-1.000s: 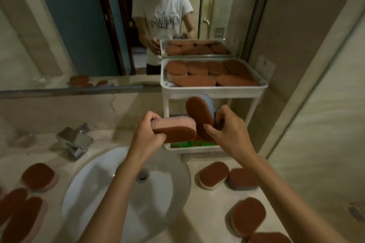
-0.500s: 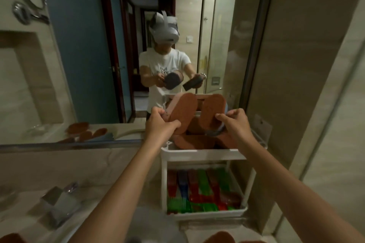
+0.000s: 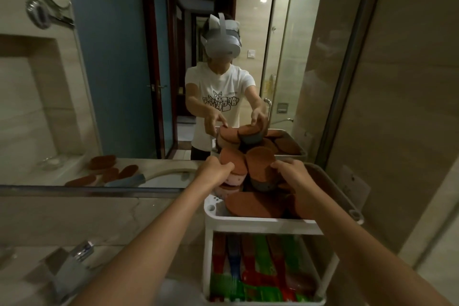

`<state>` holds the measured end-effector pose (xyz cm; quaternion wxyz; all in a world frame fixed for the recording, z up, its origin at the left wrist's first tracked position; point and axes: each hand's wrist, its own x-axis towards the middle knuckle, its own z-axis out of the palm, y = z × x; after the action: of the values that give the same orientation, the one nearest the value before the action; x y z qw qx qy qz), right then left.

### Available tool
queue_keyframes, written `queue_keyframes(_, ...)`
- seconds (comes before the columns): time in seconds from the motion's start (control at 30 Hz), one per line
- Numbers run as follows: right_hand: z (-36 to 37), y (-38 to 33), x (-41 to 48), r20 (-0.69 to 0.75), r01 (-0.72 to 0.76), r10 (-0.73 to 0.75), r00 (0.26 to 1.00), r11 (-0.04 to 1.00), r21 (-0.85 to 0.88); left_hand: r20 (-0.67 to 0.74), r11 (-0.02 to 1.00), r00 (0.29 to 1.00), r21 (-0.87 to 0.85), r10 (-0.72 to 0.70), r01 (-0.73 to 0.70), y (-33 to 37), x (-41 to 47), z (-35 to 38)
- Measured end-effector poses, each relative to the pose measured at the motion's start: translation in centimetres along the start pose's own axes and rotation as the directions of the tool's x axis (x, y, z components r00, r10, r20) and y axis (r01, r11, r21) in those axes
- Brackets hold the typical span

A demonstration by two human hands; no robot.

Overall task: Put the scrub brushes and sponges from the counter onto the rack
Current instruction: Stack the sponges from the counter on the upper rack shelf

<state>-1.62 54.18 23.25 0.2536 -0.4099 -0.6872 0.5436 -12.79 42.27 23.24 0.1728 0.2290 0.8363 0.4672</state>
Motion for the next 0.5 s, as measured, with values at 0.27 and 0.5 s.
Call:
queue_keyframes(0.27, 0.6, 0.2, 1.2, -0.021, -0.046, 0.048, 0.999, 0.996, 0.073, -0.002, 1.000, 1.000, 0.006, 0.004, -0.004, -1.0, 1.3, -0.6)
queue_keyframes(0.5, 0.9, 0.6, 1.6, -0.028, 0.012, -0.013, 1.000, 1.000, -0.018, 0.015, 0.998, 0.998, 0.016, 0.063, -0.063, -1.0, 1.4, -0.8)
